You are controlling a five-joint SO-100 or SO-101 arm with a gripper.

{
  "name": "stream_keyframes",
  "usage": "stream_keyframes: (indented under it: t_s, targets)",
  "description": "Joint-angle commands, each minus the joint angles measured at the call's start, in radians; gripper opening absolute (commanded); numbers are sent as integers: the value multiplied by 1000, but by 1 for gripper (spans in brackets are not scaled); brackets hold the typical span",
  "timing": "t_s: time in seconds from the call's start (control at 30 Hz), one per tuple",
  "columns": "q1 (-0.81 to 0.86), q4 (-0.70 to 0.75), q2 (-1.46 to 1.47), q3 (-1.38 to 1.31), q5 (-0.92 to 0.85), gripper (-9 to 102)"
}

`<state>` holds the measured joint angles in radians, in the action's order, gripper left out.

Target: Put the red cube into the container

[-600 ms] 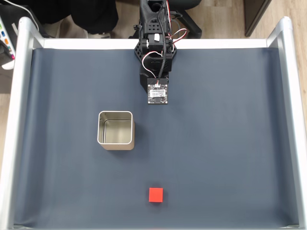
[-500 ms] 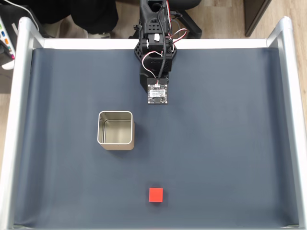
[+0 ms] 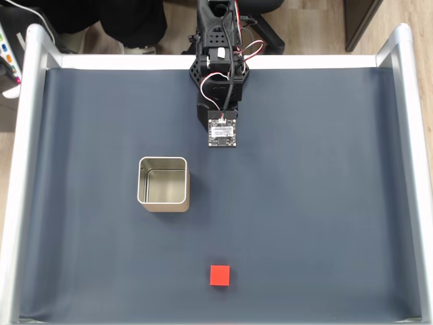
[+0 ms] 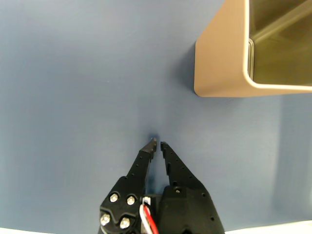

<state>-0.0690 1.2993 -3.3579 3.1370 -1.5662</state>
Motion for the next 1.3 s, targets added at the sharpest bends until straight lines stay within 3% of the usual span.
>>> stream_keyframes:
  t_s: [0.0, 0.2, 0.8, 1.27]
  targets:
    - [2, 3, 2, -6, 5, 0]
    - [2, -46, 11, -6, -3, 0]
    - [3, -508, 193, -46, -32, 0]
    - [-11, -505, 502, -423, -20, 0]
